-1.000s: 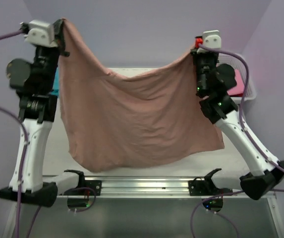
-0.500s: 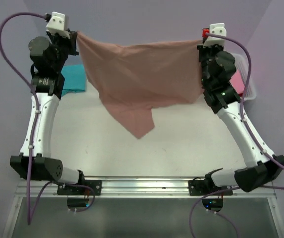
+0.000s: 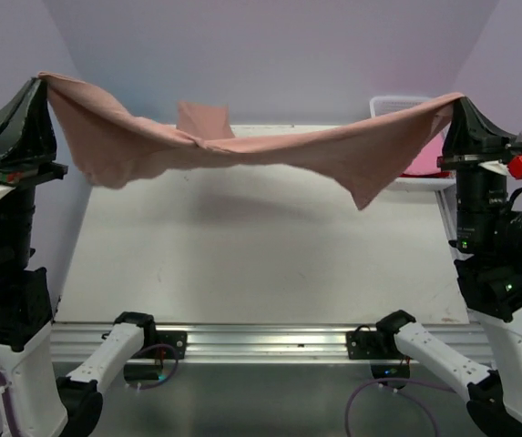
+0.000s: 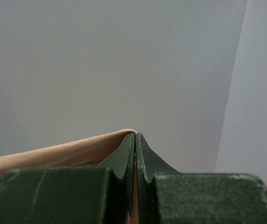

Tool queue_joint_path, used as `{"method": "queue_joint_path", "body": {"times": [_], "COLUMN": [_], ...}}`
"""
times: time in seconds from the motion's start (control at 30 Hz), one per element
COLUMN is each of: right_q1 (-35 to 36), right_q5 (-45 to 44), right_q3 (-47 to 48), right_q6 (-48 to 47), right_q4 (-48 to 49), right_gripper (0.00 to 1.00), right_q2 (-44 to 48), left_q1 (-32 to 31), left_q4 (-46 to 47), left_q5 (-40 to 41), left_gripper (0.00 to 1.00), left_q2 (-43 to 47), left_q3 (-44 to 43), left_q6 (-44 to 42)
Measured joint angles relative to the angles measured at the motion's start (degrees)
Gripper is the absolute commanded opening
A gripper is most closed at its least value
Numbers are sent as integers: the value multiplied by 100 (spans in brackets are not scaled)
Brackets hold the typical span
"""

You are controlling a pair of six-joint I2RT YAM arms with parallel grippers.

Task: Fold and stack the t-shirts
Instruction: Flatten out the tshirt

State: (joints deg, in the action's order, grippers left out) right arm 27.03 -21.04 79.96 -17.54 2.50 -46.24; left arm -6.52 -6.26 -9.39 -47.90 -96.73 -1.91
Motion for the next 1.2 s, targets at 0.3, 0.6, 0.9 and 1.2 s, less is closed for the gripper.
{"method": "queue_joint_path", "body": {"times": [0.3, 0.6, 0.9, 1.2], "right_q1": [13, -343, -881, -568], "right_q5": [-275, -953, -898, -785], "right_q3": [872, 1749, 5549, 2717], "right_q6": [146, 391, 765, 219], "right_q4": [-90, -592, -1759, -435], "right_gripper": [0, 0, 0, 0], "right_q2": [-1102, -4371, -7750, -4955], "left_q1": [-2, 446, 798, 713], "left_q4": [-68, -140, -680, 179], "left_q5": [-61, -192, -122, -52], "left_gripper": [0, 0, 0, 0], "left_q2": [-1154, -4660, -7510, -4544], "left_q3": [-833, -1064, -2870, -1388], "left_q6": [66, 330, 890, 671]}}
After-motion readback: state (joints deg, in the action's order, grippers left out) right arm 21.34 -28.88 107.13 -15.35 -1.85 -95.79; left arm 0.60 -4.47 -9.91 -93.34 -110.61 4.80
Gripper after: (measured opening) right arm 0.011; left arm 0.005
